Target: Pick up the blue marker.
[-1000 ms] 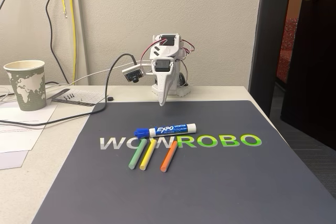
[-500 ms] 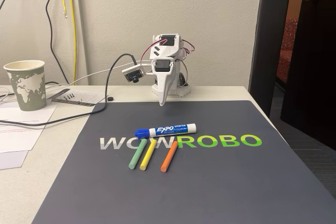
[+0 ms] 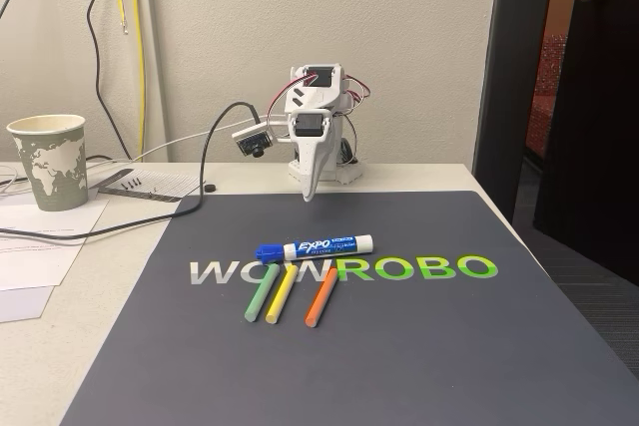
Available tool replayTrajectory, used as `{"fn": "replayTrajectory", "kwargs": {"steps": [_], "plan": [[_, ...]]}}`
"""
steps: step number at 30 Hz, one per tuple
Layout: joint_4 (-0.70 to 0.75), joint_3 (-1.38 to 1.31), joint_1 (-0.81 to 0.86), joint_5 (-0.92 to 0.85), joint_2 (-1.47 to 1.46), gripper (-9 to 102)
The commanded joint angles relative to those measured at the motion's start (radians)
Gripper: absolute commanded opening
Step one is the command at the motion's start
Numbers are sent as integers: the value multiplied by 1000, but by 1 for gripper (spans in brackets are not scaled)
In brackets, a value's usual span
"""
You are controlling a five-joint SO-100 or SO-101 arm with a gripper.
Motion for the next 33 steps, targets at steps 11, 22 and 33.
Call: {"fn": "replayTrajectory", "kwargs": {"steps": [11, 22, 33], "plan": [[-8, 2, -9, 15, 58, 0], [-6, 2, -14, 31, 58, 0], [-38, 2, -12, 12, 58, 0]]}}
